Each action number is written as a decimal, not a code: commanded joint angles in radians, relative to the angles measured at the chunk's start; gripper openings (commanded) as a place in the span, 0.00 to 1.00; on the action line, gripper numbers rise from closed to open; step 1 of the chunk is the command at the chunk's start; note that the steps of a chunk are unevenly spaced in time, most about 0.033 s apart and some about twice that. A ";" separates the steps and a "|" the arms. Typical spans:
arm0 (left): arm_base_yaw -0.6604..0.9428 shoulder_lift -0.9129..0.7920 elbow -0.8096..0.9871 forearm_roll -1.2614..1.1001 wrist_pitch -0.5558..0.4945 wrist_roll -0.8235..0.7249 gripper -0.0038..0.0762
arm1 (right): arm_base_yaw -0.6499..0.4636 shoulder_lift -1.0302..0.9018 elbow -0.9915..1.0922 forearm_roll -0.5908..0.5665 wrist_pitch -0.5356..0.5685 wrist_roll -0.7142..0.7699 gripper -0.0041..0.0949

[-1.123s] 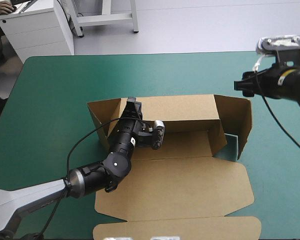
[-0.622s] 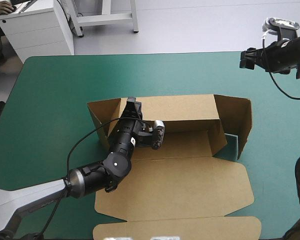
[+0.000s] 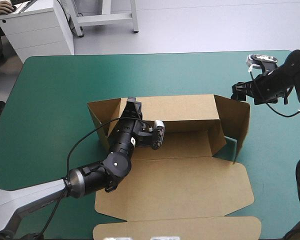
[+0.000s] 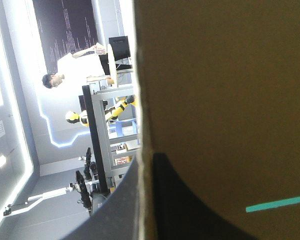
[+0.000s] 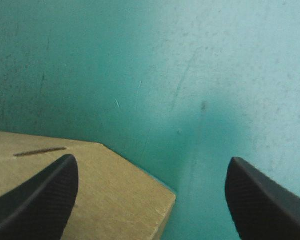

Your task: Fold the box

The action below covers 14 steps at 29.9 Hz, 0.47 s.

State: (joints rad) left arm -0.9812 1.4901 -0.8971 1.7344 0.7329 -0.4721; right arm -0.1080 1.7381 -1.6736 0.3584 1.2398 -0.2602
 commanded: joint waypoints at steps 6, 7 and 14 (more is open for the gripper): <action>-0.004 -0.026 -0.023 0.068 0.051 0.001 0.04 | -0.005 -0.165 0.108 0.034 -0.009 -0.037 0.79; -0.004 -0.026 -0.023 0.068 0.051 0.004 0.04 | -0.005 -0.180 0.130 0.039 -0.014 -0.045 0.79; -0.004 -0.026 -0.023 0.068 0.051 0.004 0.04 | -0.005 -0.280 0.298 0.071 -0.085 -0.134 0.79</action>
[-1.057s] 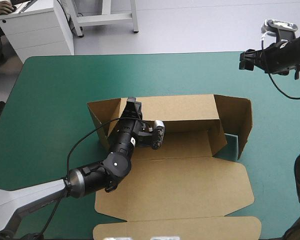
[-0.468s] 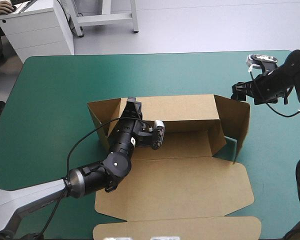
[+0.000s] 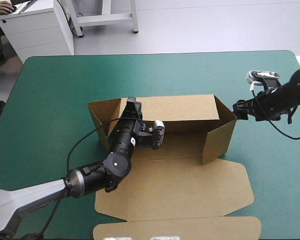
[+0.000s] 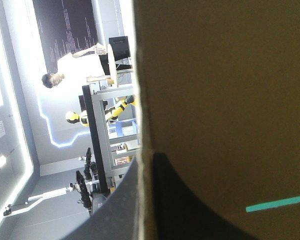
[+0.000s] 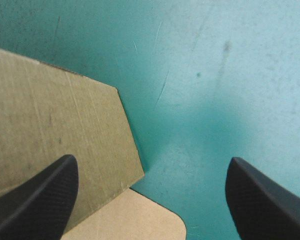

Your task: Fold the box

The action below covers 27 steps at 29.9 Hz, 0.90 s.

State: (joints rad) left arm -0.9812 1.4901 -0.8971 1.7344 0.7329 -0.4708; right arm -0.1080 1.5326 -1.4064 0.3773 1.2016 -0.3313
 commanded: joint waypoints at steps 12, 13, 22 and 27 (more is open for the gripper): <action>-0.004 -0.026 -0.023 0.067 0.051 0.001 0.04 | -0.005 -0.134 0.224 0.282 -0.038 -0.485 0.79; -0.004 -0.026 -0.023 0.067 0.051 0.001 0.04 | -0.005 -0.134 0.225 0.287 -0.029 -0.490 0.79; -0.004 -0.026 -0.023 0.067 0.051 0.001 0.04 | -0.005 -0.134 0.226 0.341 0.007 -0.519 0.79; -0.004 -0.026 -0.023 0.067 0.051 0.001 0.04 | -0.003 -0.142 0.256 0.409 -0.025 -0.560 0.79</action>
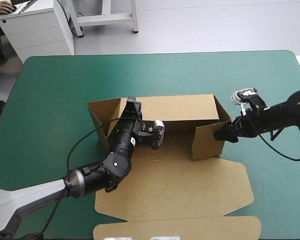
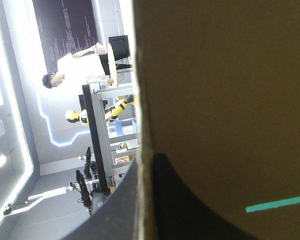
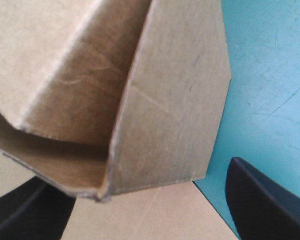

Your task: Fold the box

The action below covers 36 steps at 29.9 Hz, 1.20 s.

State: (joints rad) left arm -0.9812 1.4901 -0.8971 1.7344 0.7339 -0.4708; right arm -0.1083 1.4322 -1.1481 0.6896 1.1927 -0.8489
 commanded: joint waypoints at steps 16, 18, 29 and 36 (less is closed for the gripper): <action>-0.004 -0.026 -0.023 0.067 0.050 0.001 0.04 | 0.268 -0.265 0.369 0.127 -0.669 -0.051 0.79; -0.004 -0.026 -0.023 0.067 0.050 0.001 0.04 | 0.304 -0.265 0.401 0.127 -0.745 -0.029 0.79; -0.004 -0.026 -0.023 0.067 0.050 0.001 0.04 | 0.452 -0.263 0.437 0.146 -0.991 -0.007 0.62; -0.004 -0.026 -0.023 0.067 0.050 0.001 0.04 | 0.464 -0.263 0.438 0.146 -1.015 -0.009 0.10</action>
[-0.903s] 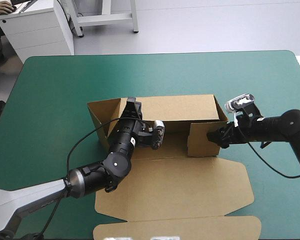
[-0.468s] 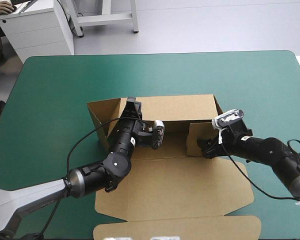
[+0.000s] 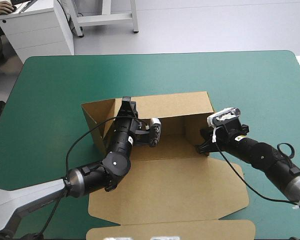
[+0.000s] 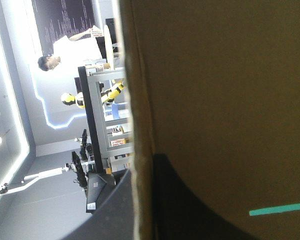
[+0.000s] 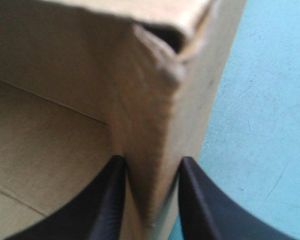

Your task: Fold the box

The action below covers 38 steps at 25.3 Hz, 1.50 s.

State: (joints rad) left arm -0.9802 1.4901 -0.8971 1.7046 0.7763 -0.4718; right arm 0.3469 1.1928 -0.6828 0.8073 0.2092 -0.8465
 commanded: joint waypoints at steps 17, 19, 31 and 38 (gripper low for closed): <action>-0.005 -0.026 -0.023 0.097 0.010 -0.057 0.19 | 0.008 -0.022 -0.027 0.028 -0.040 -0.016 0.02; -0.005 -0.026 -0.023 0.097 0.010 -0.071 0.39 | 0.008 -0.022 -0.027 0.028 -0.054 -0.016 0.02; -0.075 -0.026 -0.023 0.097 0.161 -0.081 0.84 | 0.008 0.018 -0.029 0.033 -0.232 -0.010 0.02; -0.293 -0.026 -0.023 0.077 0.361 -0.081 0.84 | 0.008 0.197 -0.139 0.033 -0.356 -0.009 0.02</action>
State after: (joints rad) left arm -1.2282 1.4973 -0.8961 1.7000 1.0457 -0.5361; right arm 0.3582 1.3689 -0.7521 0.8339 -0.0738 -0.8524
